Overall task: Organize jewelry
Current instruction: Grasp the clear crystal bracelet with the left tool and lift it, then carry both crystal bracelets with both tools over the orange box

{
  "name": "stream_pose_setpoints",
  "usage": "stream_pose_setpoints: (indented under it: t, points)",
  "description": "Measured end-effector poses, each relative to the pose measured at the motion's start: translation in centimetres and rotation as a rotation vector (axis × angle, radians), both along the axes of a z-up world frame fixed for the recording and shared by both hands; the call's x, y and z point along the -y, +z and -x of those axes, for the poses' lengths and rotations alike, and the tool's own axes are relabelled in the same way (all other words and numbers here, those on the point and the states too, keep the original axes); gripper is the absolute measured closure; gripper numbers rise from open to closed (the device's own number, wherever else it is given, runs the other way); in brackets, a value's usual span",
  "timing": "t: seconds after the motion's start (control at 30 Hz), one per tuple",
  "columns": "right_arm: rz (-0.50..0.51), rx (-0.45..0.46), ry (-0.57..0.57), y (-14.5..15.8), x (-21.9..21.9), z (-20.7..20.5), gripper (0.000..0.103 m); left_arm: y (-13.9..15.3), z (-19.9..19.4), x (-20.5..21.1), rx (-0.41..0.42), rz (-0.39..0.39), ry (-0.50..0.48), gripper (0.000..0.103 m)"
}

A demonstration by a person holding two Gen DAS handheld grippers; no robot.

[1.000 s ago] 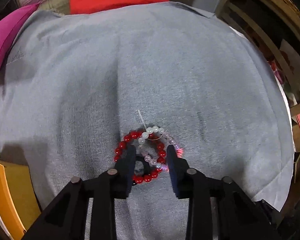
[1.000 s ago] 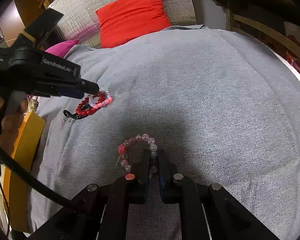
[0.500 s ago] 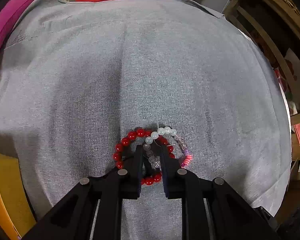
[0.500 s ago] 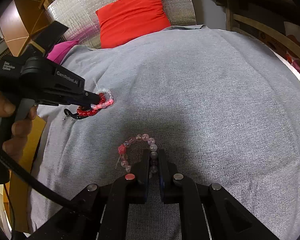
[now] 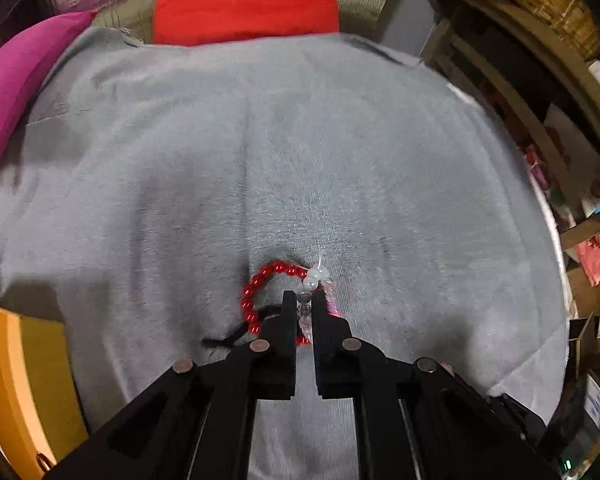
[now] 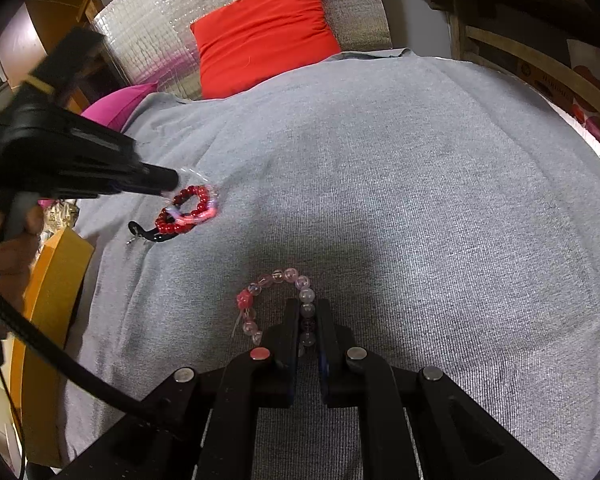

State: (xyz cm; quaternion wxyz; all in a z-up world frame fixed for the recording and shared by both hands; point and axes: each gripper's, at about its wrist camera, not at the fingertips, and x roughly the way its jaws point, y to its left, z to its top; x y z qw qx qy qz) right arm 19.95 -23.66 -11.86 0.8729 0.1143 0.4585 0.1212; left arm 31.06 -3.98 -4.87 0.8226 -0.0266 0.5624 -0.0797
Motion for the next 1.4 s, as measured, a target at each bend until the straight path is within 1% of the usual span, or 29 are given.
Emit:
stream_pose_setpoints:
  t: [0.1, 0.3, 0.33, 0.4, 0.47, 0.53, 0.8, 0.93, 1.03, 1.13, 1.4]
  points:
    - [-0.004, 0.004, -0.004, 0.0, 0.0, 0.1, 0.095, 1.5, 2.1, -0.9, 0.030, 0.024, 0.013, 0.096]
    - [-0.031, 0.009, -0.006, 0.4, 0.2, 1.1, 0.095, 2.6, 7.6, -3.5, 0.058, 0.066, 0.029, 0.096]
    - [-0.040, 0.006, -0.006, 0.5, 0.3, 1.4, 0.095, 2.7, 8.2, -3.3, 0.064, 0.067, 0.035, 0.096]
    - [-0.041, 0.012, -0.003, 1.0, 0.2, 2.3, 0.095, 2.6, 10.0, -4.2, 0.071, 0.073, 0.044, 0.096]
    - [-0.068, 0.013, 0.002, 1.5, 0.1, 3.7, 0.095, 2.6, 11.5, -4.6, 0.076, 0.083, 0.056, 0.096]
    - [-0.072, 0.018, 0.008, 1.9, 0.0, 4.8, 0.095, 2.8, 13.3, -5.0, 0.087, 0.078, 0.061, 0.096]
    - [-0.097, 0.027, 0.022, 4.1, -0.4, 9.3, 0.095, 2.9, 18.6, -6.4, 0.116, 0.102, 0.078, 0.096]
    - [-0.113, 0.051, 0.031, 6.0, -0.5, 11.1, 0.095, 3.2, 20.6, -6.9, 0.130, 0.124, 0.088, 0.096]
    - [-0.102, 0.075, 0.051, 7.7, -1.3, 12.3, 0.095, 3.5, 22.0, -7.3, 0.139, 0.135, 0.096, 0.096]
    - [-0.096, 0.092, 0.070, 8.8, -2.1, 13.4, 0.095, 4.0, 23.3, -7.7, 0.159, 0.125, 0.101, 0.096]
    - [-0.089, 0.113, 0.117, 10.5, -4.3, 15.6, 0.095, 4.8, 26.0, -9.0, 0.193, 0.116, 0.132, 0.096]
